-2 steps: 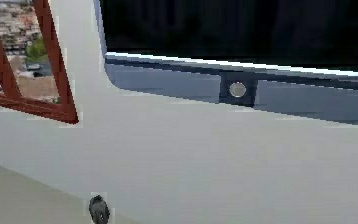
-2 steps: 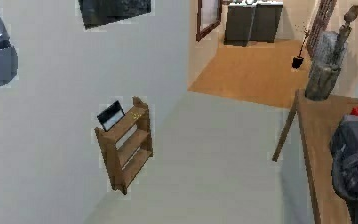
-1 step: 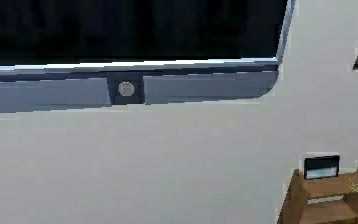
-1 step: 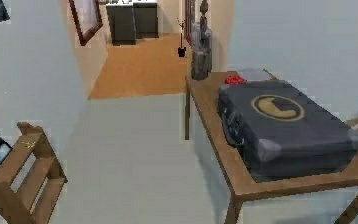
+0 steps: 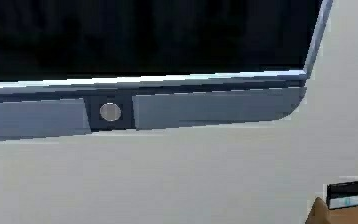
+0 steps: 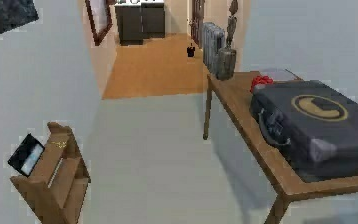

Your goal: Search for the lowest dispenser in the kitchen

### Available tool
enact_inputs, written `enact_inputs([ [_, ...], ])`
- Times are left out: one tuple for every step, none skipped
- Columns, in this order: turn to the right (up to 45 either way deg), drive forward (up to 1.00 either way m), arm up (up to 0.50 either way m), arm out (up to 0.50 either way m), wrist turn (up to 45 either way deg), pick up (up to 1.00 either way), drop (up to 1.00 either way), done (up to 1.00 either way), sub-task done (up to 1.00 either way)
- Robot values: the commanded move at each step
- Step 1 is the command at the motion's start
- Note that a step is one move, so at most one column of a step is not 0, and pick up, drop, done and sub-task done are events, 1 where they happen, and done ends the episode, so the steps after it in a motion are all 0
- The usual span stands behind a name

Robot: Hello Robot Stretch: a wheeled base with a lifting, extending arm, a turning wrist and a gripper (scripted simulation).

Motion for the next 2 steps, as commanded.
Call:
enact_inputs([
  [27.0,0.00,0.00,0.00,0.0,0.00,0.00,0.00,0.00],
  [0.0,0.05,0.00,0.00,0.0,0.00,0.00,0.00,0.00],
])
